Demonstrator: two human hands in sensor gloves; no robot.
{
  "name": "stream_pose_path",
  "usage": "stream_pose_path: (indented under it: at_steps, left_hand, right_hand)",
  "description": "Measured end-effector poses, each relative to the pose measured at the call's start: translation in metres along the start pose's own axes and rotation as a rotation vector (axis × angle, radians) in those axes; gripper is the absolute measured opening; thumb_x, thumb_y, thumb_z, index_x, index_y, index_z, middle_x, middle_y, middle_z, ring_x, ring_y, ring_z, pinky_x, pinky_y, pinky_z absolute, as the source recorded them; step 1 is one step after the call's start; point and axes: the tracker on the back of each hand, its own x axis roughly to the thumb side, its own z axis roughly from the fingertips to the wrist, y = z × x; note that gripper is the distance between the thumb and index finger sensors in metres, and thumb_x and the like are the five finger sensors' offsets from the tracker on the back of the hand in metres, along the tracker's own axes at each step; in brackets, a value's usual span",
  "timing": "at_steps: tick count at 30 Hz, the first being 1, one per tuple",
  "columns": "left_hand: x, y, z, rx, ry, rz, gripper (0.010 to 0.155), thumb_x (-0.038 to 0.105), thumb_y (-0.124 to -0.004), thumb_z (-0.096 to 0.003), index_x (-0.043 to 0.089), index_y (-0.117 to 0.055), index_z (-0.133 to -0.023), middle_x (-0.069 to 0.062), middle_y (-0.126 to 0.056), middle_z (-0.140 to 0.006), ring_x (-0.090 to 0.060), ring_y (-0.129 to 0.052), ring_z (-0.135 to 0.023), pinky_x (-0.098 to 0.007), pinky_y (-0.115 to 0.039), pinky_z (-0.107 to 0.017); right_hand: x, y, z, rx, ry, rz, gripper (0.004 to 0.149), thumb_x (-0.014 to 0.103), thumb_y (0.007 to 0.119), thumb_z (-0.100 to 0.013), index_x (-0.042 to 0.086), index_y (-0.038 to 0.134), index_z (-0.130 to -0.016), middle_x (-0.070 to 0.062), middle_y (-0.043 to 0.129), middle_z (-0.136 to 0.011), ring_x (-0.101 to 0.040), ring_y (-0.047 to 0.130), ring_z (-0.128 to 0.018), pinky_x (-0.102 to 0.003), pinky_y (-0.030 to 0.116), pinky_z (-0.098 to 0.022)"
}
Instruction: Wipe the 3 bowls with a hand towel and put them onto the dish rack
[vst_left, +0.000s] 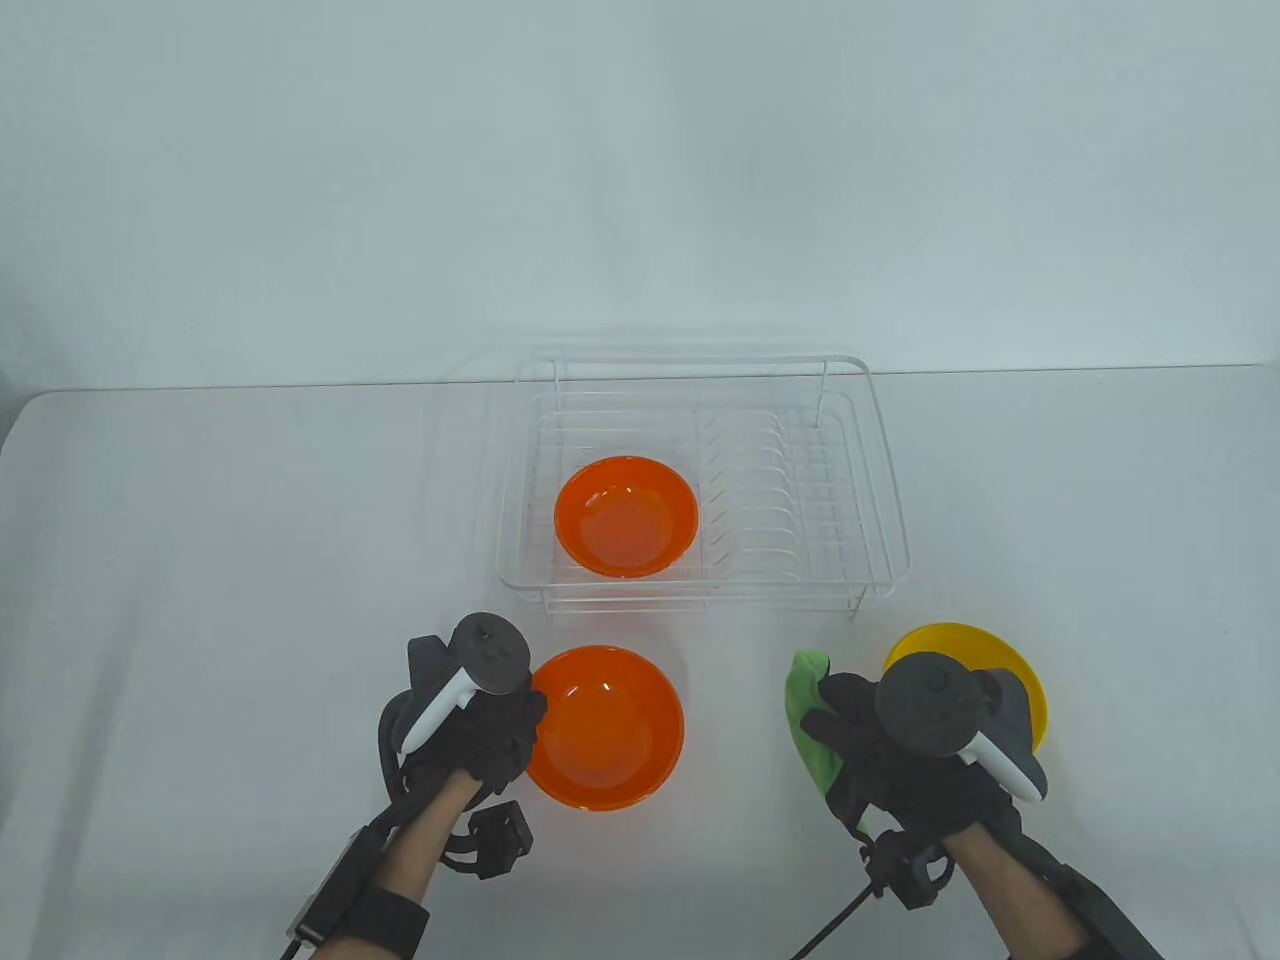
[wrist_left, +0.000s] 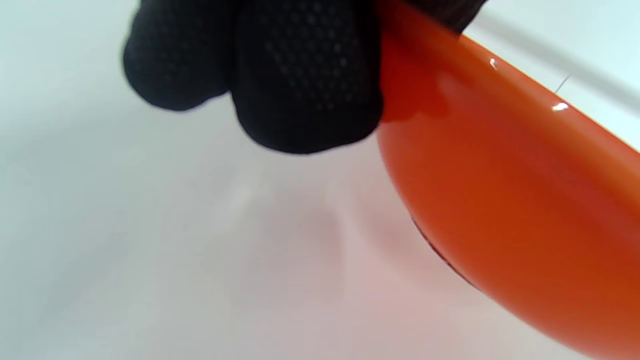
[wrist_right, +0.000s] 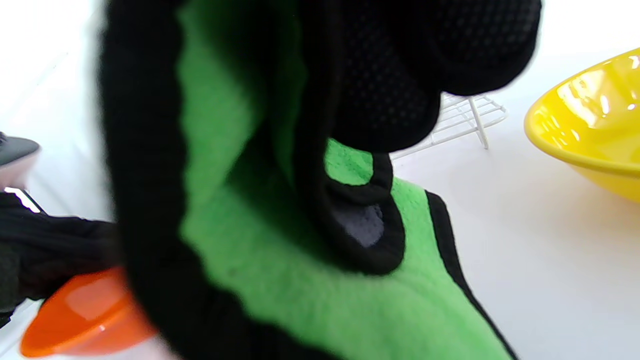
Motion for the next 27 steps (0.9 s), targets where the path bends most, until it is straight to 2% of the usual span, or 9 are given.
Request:
stream_pose_path:
  at_steps: [7,13,19,22,27]
  left_hand:
    - [0.022,0.019,0.031,0.08,-0.101,0.066,0.047,0.034,-0.064,-0.0583,0.006,-0.067,-0.096,-0.006,-0.089,-0.058,-0.009,-0.095,-0.025,-0.034,-0.085,-0.033]
    - [0.026,0.011,0.049,0.102,-0.161,0.107,0.047,0.035,-0.065,-0.0583,0.006,-0.068,-0.095,-0.006,-0.09,-0.055,-0.008,-0.094,-0.022,-0.033,-0.085,-0.031]
    - [0.02,0.006,0.049,0.103,-0.161,0.111,0.047,0.035,-0.065,-0.0583,0.005,-0.068,-0.095,-0.006,-0.09,-0.054,-0.007,-0.094,-0.021,-0.033,-0.085,-0.03]
    - [0.018,0.007,0.048,0.115,-0.162,0.112,0.047,0.035,-0.065,-0.0583,0.005,-0.068,-0.095,-0.005,-0.09,-0.054,-0.007,-0.093,-0.02,-0.033,-0.085,-0.03]
    - [0.015,0.006,0.047,0.123,-0.152,0.106,0.048,0.035,-0.065,-0.0582,0.005,-0.068,-0.095,-0.005,-0.09,-0.053,-0.007,-0.094,-0.019,-0.032,-0.085,-0.029]
  right_hand:
    - [-0.001,-0.001,0.0,-0.004,0.008,-0.001,0.048,0.037,0.077,-0.052,0.0,0.079,-0.083,-0.012,0.098,-0.056,-0.015,0.101,-0.035,-0.037,0.087,-0.031]
    - [-0.002,-0.001,-0.001,-0.009,0.023,0.004,0.048,0.036,0.077,-0.052,0.0,0.079,-0.083,-0.012,0.098,-0.056,-0.016,0.101,-0.035,-0.037,0.087,-0.031]
    - [0.003,-0.007,-0.003,-0.033,0.042,0.023,0.048,0.036,0.078,-0.051,0.0,0.08,-0.083,-0.013,0.098,-0.055,-0.015,0.101,-0.034,-0.037,0.087,-0.03]
    - [0.02,-0.017,-0.007,-0.046,0.025,0.041,0.048,0.036,0.078,-0.051,0.0,0.08,-0.082,-0.013,0.098,-0.055,-0.015,0.102,-0.034,-0.037,0.087,-0.03]
    - [0.075,-0.033,-0.021,-0.035,-0.051,0.147,0.048,0.037,0.079,-0.051,0.001,0.081,-0.082,-0.012,0.099,-0.055,-0.015,0.102,-0.034,-0.036,0.088,-0.03]
